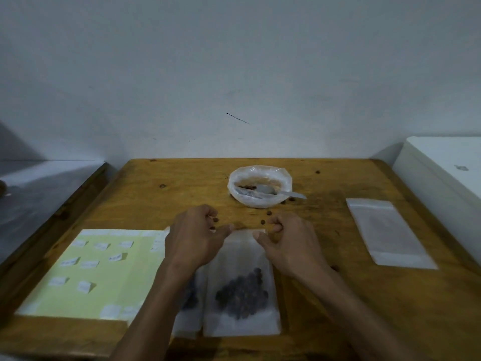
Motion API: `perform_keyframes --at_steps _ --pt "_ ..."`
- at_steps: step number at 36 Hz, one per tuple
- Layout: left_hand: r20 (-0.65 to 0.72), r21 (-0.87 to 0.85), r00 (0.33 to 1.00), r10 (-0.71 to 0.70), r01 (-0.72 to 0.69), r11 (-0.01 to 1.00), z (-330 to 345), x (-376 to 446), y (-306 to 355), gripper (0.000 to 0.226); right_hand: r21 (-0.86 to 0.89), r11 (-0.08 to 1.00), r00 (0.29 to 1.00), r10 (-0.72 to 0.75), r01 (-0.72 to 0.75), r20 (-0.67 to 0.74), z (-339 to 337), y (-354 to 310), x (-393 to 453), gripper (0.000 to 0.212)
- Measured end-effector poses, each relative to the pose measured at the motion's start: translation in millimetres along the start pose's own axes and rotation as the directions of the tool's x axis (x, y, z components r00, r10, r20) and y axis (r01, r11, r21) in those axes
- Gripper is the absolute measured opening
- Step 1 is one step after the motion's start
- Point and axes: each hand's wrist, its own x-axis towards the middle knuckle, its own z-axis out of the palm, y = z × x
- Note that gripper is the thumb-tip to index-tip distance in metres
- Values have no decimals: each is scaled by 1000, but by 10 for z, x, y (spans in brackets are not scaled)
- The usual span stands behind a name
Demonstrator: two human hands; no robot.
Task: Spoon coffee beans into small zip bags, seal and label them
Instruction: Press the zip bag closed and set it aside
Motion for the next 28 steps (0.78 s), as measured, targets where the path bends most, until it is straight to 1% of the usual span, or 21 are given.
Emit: perform_keyframes --at_steps 1,3,6,8,10,12,14,17,19,22,24,26,28 --pt "-11 -7 1000 21 -21 1000 7 12 30 52 4 1000 1000 -9 9 0 -29 6 -1 43" --pt "-42 -21 997 68 -69 997 15 36 113 48 32 998 998 -51 52 -28 -124 13 -10 42" --pt "-106 -72 980 169 -177 982 12 63 327 38 91 989 987 -105 116 -123 -357 33 -11 25" --pt "-162 -126 955 248 -270 955 14 65 541 27 140 984 977 -79 108 -198 -553 108 21 18" --pt "-194 -172 930 313 -347 922 43 48 791 17 191 977 954 -29 89 -297 -757 276 90 18" --pt "-191 -207 907 375 -411 888 122 18 1047 13 156 988 934 41 16 -356 -941 536 193 22" --pt "-127 -242 895 428 -446 861 265 -8 1291 14 85 990 920 133 -109 -370 -1088 864 308 30" --pt "64 -247 884 464 -437 865 572 -13 1635 11 7 946 892 307 -323 -331 -1258 1312 441 50" --pt "172 -210 872 458 -422 882 836 45 1814 7 -39 911 877 384 -412 -288 -1320 1532 491 59" --pt "303 -87 860 411 -404 910 1283 202 1984 17 -90 873 862 450 -480 -231 -1310 1725 548 75" --pt "353 -18 860 369 -388 921 1535 300 2048 21 -130 857 857 466 -500 -221 -1253 1795 584 87" --pt "400 68 858 322 -379 923 1715 377 2088 28 -145 839 844 491 -525 -216 -1215 1817 616 89" --pt "437 145 848 302 -397 906 1848 450 2112 42 -127 832 834 508 -540 -215 -1208 1809 637 85"
